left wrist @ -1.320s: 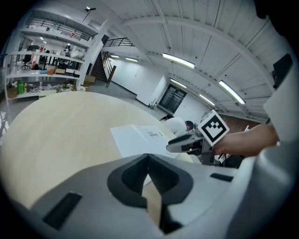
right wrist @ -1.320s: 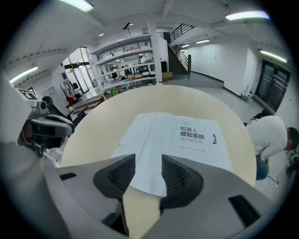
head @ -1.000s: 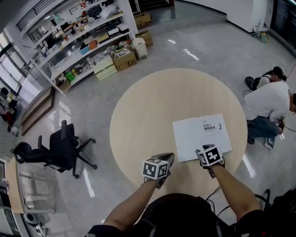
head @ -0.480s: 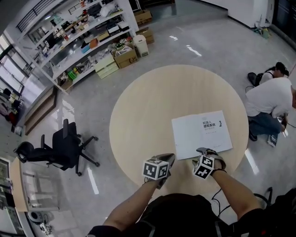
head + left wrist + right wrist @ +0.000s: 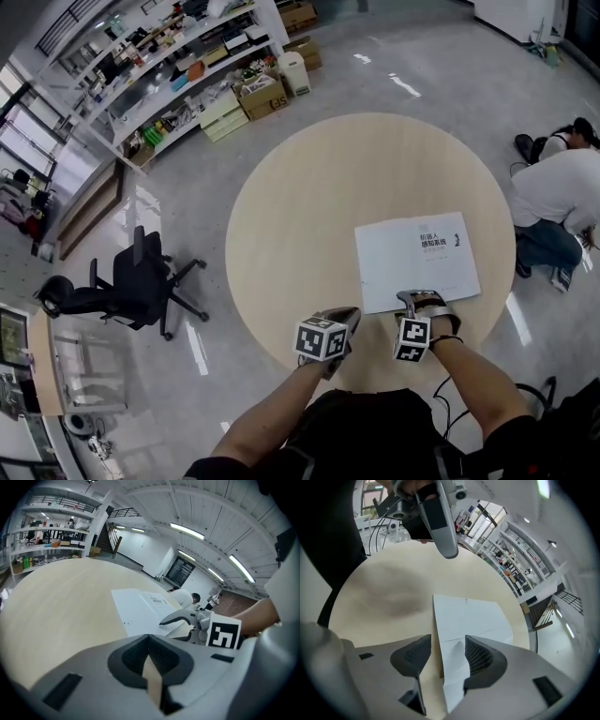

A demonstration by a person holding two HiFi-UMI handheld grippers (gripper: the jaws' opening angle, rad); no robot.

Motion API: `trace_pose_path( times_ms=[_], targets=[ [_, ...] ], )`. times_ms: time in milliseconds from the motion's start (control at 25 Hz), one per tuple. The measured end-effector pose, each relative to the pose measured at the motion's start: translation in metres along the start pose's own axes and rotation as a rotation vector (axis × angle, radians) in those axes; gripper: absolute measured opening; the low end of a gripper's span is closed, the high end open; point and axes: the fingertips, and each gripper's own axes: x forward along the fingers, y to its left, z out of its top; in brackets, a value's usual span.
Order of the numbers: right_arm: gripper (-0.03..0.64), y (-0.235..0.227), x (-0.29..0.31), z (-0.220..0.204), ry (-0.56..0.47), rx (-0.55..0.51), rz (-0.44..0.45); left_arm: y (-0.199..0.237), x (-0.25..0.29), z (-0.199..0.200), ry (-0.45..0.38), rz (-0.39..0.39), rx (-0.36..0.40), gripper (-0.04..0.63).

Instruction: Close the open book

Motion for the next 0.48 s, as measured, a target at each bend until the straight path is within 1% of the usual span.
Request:
trace_pose_path(
  times_ms=[120,160,200,280,360,400,480],
  targets=[
    [0.215,-0.0007,0.0037,0.0023,-0.004,-0.067,-0.037,0.0031,0.0006,-0.0033,0.003,0.006,-0.005,-0.011],
    [0.18,0.0005,0.0042,0.0024,0.002,-0.09,-0.04,0.0039,-0.0003,-0.0032,0.002,0.006,-0.005,-0.011],
    [0.161,0.0021,0.0048,0.0024,0.009,-0.115,-0.041,0.0046,-0.0013,-0.0028,0.001,0.006,-0.006,-0.011],
    [0.156,0.0038,0.006,0.0036,0.015,-0.152,-0.051,0.0063,-0.0029,-0.0021,0.001,0.004,-0.006,-0.011],
    [0.15,0.0029,0.0066,0.0053,0.008,-0.155,-0.071,0.0072,-0.0036,-0.0023,0.003,0.002,-0.005,-0.011],
    [0.098,0.002,0.0064,0.0058,0.003,-0.141,-0.08,0.007,-0.0041,-0.0028,0.005,0.002,-0.004,-0.011],
    [0.083,0.0008,0.0057,0.0069,-0.013,-0.095,-0.094,0.0064,-0.0054,-0.0039,0.008,0.0,-0.001,-0.011]
  ],
)
